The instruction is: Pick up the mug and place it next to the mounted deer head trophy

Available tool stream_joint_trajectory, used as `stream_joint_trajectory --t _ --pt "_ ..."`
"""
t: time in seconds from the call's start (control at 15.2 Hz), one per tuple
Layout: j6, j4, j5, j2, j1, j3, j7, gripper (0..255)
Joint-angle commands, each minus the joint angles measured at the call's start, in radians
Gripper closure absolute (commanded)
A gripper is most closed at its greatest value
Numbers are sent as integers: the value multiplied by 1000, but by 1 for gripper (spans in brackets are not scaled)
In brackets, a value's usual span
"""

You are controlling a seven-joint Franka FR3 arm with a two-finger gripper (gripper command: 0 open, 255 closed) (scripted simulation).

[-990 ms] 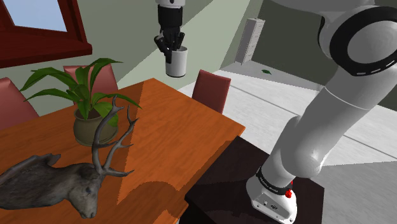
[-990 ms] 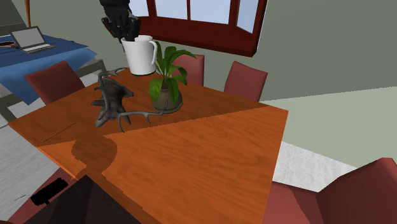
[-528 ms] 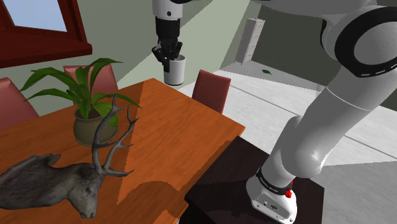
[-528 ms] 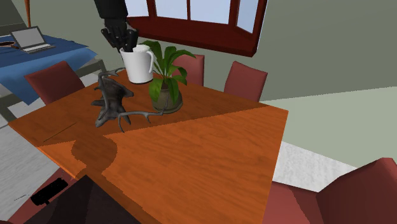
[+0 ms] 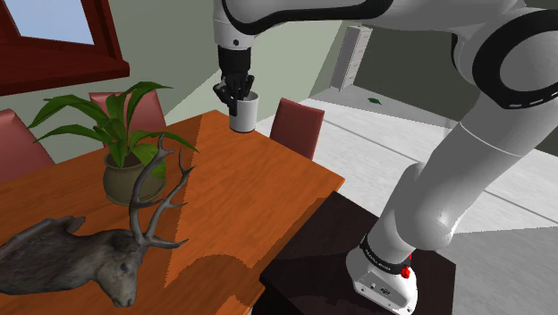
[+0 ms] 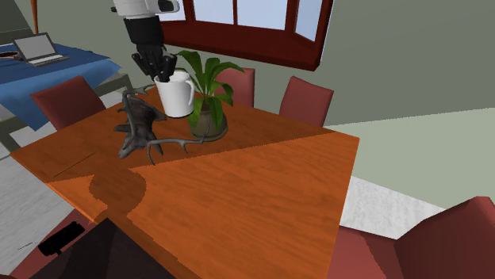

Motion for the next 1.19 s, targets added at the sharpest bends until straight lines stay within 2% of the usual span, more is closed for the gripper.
stream_joint_trajectory --t 0.0,1.12 --pt "29 -30 0 -2 -1 -2 -2 255" --pt "254 -223 -9 31 -1 -1 15 255"
